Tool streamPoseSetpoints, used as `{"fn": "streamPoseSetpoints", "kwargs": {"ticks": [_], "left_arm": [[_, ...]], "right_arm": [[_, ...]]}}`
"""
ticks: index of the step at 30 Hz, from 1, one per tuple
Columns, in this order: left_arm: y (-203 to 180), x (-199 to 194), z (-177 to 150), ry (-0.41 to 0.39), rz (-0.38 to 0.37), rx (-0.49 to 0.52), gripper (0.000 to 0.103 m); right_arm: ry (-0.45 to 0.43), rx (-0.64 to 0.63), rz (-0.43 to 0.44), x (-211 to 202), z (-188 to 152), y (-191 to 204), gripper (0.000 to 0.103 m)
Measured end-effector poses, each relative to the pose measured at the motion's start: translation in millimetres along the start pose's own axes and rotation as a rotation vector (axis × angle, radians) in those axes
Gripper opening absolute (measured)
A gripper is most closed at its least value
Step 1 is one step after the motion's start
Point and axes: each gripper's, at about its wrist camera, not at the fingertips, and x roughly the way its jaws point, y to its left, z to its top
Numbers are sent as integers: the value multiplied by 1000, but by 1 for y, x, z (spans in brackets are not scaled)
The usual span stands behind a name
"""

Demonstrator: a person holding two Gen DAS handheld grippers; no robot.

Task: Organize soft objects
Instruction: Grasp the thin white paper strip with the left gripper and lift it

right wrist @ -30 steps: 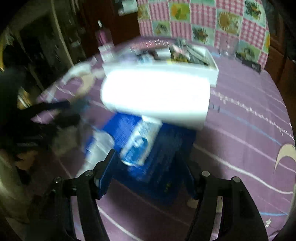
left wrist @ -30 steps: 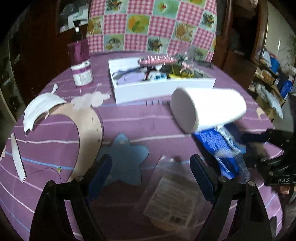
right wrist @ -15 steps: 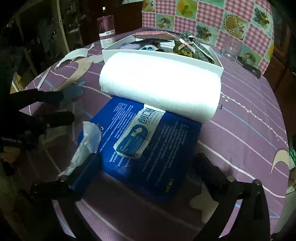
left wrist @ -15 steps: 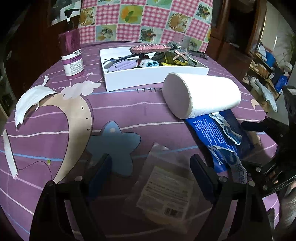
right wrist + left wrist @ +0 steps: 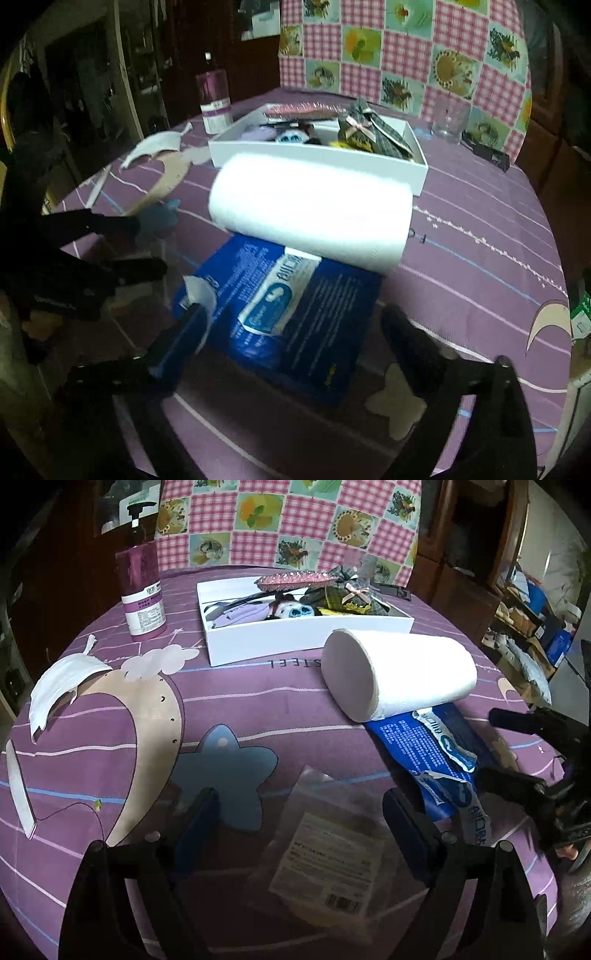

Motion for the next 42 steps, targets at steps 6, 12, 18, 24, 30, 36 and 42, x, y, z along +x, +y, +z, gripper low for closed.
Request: {"fn": "streamPoseSetpoints", "kwargs": {"ticks": [6, 12, 18, 24, 30, 36, 42], "left_arm": [[-1, -4, 0, -18, -11, 9, 90], [-4, -8, 0, -42, -32, 23, 90], [-15, -19, 2, -79, -62, 61, 90], [-27, -32, 6, -65, -114, 42, 90], [-56, -35, 2, -4, -181, 57, 90], [-87, -20, -3, 71, -120, 131, 77], [-93, -2, -6, 140, -84, 147, 36]], "right_arm": [[52, -1, -37, 17, 4, 6, 60], [43, -5, -90, 19, 3, 4, 37], [38, 14, -84, 15, 1, -1, 24], [45, 76, -41, 10, 0, -10, 12], [42, 128, -16, 5, 0, -18, 5], [43, 160, -20, 3, 0, -23, 5], [47, 192, -8, 3, 0, -29, 5]]}}
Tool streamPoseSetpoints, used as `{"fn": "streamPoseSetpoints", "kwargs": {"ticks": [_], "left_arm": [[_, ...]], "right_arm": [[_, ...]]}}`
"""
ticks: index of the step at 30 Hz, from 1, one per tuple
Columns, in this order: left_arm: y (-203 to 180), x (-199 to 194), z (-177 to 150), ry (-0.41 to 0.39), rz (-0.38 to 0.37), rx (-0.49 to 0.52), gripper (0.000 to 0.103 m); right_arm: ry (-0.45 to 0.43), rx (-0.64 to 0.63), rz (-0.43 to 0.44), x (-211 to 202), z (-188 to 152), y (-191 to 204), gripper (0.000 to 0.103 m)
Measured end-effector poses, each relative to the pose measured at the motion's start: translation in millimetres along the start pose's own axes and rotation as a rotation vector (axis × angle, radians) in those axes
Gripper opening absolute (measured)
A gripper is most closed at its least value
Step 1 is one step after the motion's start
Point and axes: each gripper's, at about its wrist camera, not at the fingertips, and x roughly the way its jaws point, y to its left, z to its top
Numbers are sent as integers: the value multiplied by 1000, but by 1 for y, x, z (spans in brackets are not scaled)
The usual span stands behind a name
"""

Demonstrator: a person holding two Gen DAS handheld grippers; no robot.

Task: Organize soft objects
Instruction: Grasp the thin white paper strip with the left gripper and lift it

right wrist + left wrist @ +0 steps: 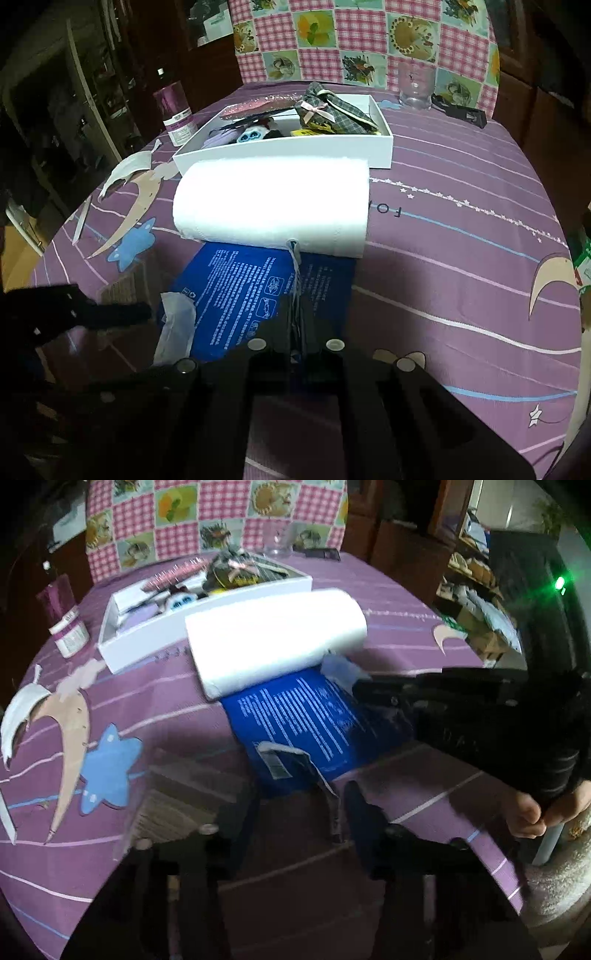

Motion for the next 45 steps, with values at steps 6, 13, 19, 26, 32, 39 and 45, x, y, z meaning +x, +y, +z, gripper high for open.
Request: {"fn": "streamPoseSetpoints", "kwargs": {"ticks": [6, 13, 19, 26, 32, 39, 45], "left_arm": [[7, 1, -1, 9, 40, -8, 5], [30, -16, -3, -36, 79, -57, 3], [57, -35, 3, -78, 123, -114, 3], [72, -56, 13, -119, 130, -151, 3], [74, -66, 28, -139, 127, -141, 3], [86, -75, 51, -159, 140, -149, 3], [96, -72, 80, -179, 159, -156, 3]], "right_arm": [[-12, 2, 24, -3, 0, 1, 5], [-37, 10, 79, -8, 1, 4, 5], [-43, 42, 148, -17, 6, 6, 5], [-57, 71, 183, -38, 18, 9, 5], [-74, 86, 205, -53, 34, 9, 5], [-103, 88, 199, -62, 61, 7, 4], [-123, 117, 191, -50, 102, 1, 4]]}}
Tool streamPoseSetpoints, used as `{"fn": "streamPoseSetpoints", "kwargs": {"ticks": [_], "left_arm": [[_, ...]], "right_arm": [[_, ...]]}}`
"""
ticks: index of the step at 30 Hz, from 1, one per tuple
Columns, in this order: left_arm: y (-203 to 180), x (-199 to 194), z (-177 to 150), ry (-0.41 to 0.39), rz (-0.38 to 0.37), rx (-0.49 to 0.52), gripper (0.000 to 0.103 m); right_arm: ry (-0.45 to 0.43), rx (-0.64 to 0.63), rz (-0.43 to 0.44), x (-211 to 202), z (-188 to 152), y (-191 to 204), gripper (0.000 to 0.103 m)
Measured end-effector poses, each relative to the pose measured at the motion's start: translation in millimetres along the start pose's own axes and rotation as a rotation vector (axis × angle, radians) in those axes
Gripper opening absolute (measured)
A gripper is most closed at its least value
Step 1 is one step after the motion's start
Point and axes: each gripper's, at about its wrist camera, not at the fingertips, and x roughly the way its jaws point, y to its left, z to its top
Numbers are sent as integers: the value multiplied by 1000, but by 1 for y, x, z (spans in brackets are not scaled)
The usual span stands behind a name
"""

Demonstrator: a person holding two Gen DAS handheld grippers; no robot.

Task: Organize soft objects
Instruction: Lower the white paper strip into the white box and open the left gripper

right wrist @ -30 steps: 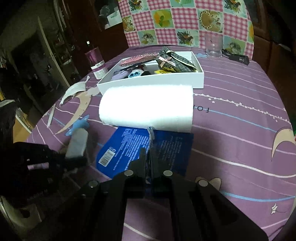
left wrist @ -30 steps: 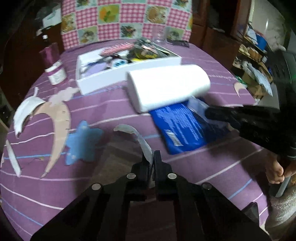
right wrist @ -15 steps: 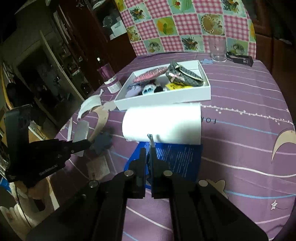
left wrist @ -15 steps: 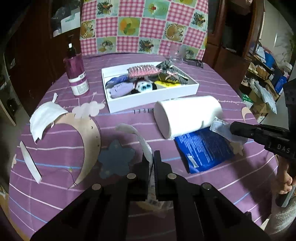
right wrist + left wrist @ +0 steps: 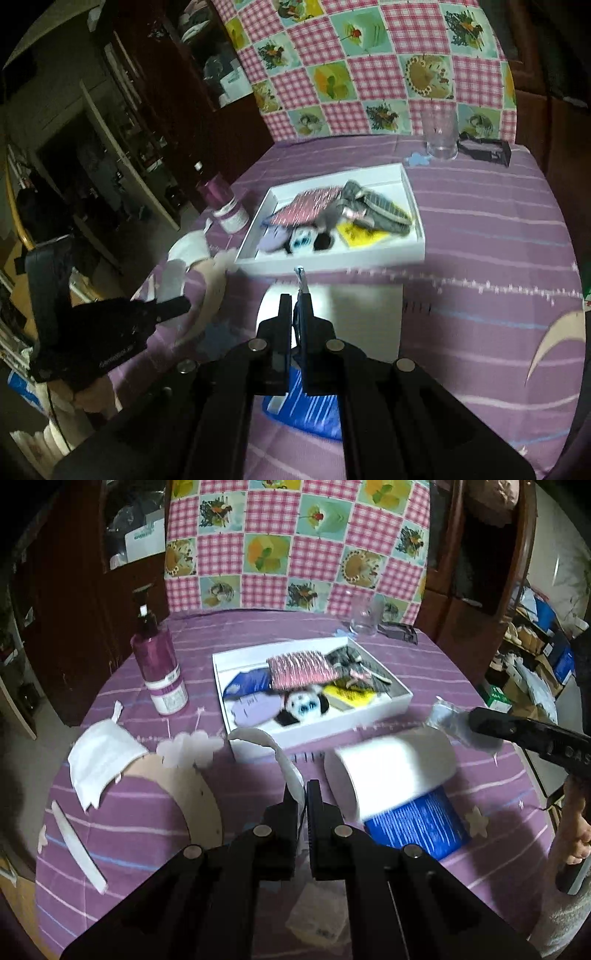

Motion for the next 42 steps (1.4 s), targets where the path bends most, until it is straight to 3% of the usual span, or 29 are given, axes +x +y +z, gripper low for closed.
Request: {"fn": "streamPoseSetpoints", "kwargs": {"ticks": [10, 22, 25, 29, 34, 36, 38, 39, 40, 42], "left_arm": [[4, 46, 35, 5, 7, -62, 3], [15, 121, 64, 48, 58, -142, 3], [15, 138, 60, 66, 77, -148, 3], [23, 155, 54, 73, 90, -177, 3], [25, 158, 54, 36, 69, -200, 4], [22, 154, 54, 9, 61, -181, 11], [21, 149, 53, -9, 37, -174, 35], [22, 146, 52, -16, 15, -185, 43], [23, 143, 52, -25, -6, -202, 58], [26, 134, 51, -57, -38, -236, 68]], "right_arm": [[13, 96, -34, 55, 47, -27, 5], [217, 315, 64, 151, 65, -58, 5], [219, 329, 62, 163, 63, -58, 5], [157, 326, -39, 166, 58, -64, 5], [97, 363, -17, 157, 58, -72, 5], [104, 342, -35, 155, 60, -69, 7], [116, 314, -49, 153, 61, -65, 14], [120, 308, -55, 152, 62, -63, 21], [123, 306, -65, 149, 63, -62, 26], [106, 304, -74, 143, 63, -61, 51]]}}
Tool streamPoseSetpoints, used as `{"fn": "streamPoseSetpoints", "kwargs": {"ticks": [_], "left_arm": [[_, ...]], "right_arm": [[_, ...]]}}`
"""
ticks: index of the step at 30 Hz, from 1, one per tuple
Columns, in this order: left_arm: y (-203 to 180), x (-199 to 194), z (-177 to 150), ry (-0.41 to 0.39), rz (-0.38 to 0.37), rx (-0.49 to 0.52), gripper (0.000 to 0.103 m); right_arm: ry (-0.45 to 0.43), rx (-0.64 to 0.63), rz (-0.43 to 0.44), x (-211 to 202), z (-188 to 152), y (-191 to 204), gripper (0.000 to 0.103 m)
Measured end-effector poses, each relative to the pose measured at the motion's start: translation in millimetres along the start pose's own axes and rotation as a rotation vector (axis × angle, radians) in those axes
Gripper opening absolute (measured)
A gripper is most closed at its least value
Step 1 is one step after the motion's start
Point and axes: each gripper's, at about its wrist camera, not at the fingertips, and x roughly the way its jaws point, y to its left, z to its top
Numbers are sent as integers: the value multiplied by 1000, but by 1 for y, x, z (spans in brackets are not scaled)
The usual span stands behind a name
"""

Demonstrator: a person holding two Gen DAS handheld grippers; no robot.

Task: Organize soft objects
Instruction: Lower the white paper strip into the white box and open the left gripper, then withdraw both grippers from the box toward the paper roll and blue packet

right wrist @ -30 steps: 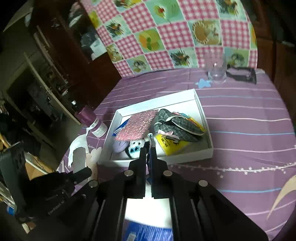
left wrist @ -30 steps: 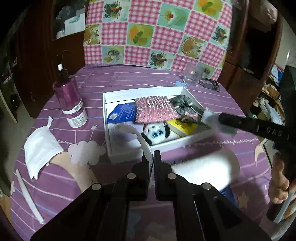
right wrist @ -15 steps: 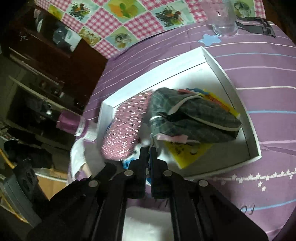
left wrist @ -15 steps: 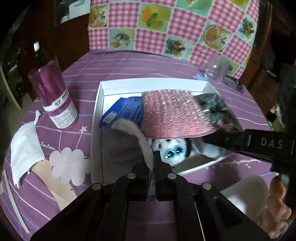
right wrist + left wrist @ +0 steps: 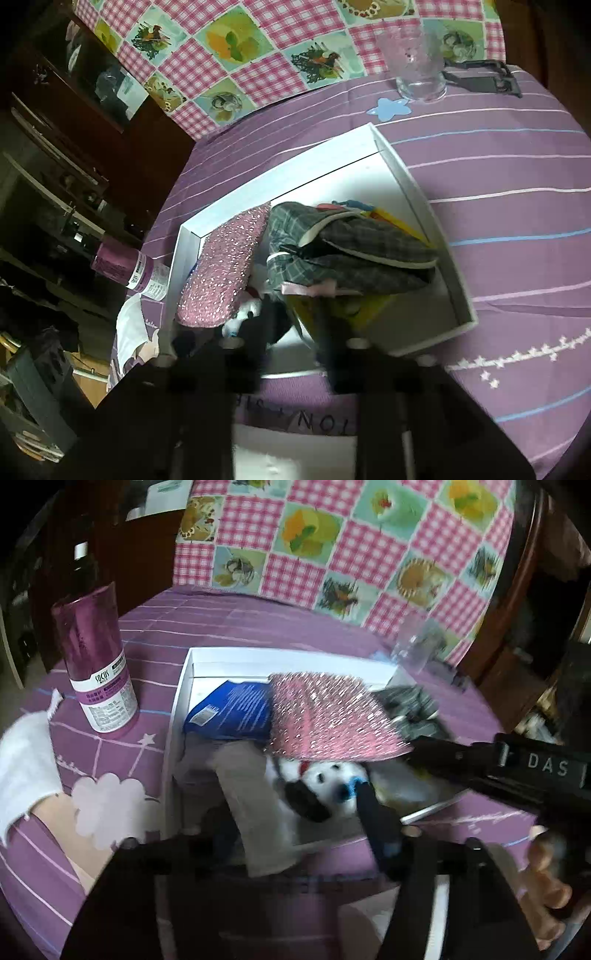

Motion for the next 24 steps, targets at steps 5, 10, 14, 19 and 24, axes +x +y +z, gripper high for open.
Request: {"fn": "streamPoseSetpoints", "kwargs": {"ticks": [5, 10, 14, 19, 24], "left_arm": [[2, -14, 2, -59, 32, -16, 77], [0, -24, 4, -80, 27, -17, 77], [-7, -39, 4, -96, 31, 8, 77], [-12, -58, -2, -104, 43, 37, 77], [-15, -72, -13, -115, 83, 74, 77]], "right_arm": [[-36, 1, -8, -20, 4, 3, 54], [-95, -50, -43, -40, 7, 12, 59], [-93, -65, -63, -50, 2, 12, 60], [-117, -110, -110, -68, -12, 15, 60], [-114, -120, -113, -80, -25, 18, 60]]}}
